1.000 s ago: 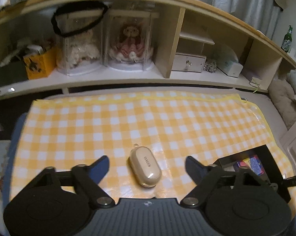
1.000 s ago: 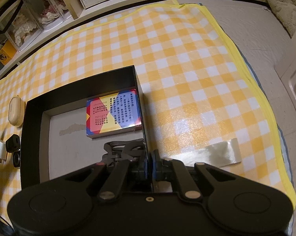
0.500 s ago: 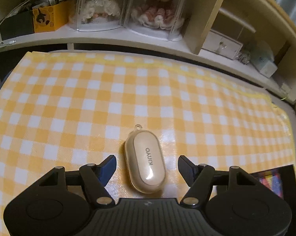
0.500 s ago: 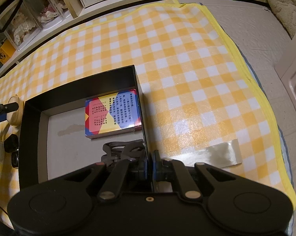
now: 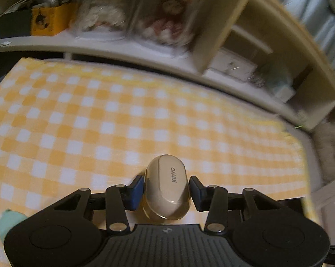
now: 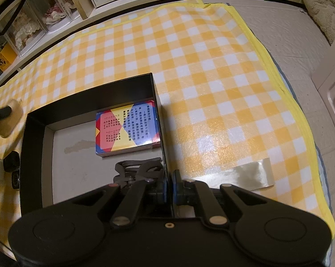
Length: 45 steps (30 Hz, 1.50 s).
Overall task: Organize rigid objects
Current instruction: 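Close the left gripper on the earbud case, then carry the earbud case with the left gripper into the black box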
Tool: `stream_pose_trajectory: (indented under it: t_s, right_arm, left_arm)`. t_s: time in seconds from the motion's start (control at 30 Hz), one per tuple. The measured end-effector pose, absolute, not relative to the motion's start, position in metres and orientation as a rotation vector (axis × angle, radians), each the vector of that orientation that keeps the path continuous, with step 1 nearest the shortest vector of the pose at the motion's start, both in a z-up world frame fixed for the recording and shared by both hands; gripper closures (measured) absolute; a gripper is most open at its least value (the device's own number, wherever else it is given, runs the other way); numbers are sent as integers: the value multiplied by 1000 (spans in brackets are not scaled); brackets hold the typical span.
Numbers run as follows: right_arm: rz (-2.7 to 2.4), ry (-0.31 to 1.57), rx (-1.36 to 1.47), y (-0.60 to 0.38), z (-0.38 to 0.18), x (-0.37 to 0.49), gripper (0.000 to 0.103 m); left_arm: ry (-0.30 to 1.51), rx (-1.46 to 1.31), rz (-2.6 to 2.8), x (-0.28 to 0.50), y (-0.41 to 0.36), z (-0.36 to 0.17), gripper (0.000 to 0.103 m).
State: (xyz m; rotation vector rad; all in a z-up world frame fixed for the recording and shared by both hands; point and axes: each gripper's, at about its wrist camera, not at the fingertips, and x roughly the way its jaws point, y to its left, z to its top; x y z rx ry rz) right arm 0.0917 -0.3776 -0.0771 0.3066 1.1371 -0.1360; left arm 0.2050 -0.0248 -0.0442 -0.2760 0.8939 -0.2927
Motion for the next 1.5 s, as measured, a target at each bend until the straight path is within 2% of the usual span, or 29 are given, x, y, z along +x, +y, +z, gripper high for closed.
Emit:
stream_pose_trajectory:
  t_s: [0.17, 0.37, 0.57, 0.73, 1.03, 1.1, 1.17, 1.2, 1.5]
  right_arm:
    - [-136, 1137, 307, -377, -77, 92, 97]
    - [-135, 1137, 307, -378, -77, 92, 97]
    - [-135, 1136, 307, -378, -77, 92, 97]
    - [-135, 1137, 307, -377, -77, 92, 97]
    - [-134, 1138, 307, -377, -77, 92, 97]
    - [-135, 1143, 306, -377, -78, 93, 97]
    - [-134, 1145, 302, -376, -78, 94, 97]
    - [-135, 1146, 302, -376, -79, 94, 97]
    - [-134, 1146, 302, -377, -79, 94, 97]
  left_arm:
    - [861, -314, -438, 176, -53, -19, 58]
    - [884, -309, -570, 141, -101, -13, 58]
    - [913, -187, -610, 124, -155, -28, 58]
    - [900, -40, -534, 119, -170, -49, 58]
    - [934, -94, -490, 128, -171, -65, 57]
    - [957, -67, -513, 125, -176, -68, 55]
    - [969, -60, -533, 123, -180, -68, 37]
    - [974, -68, -539, 123, -180, -67, 35]
    - [1007, -74, -561, 123, -174, -65, 36]
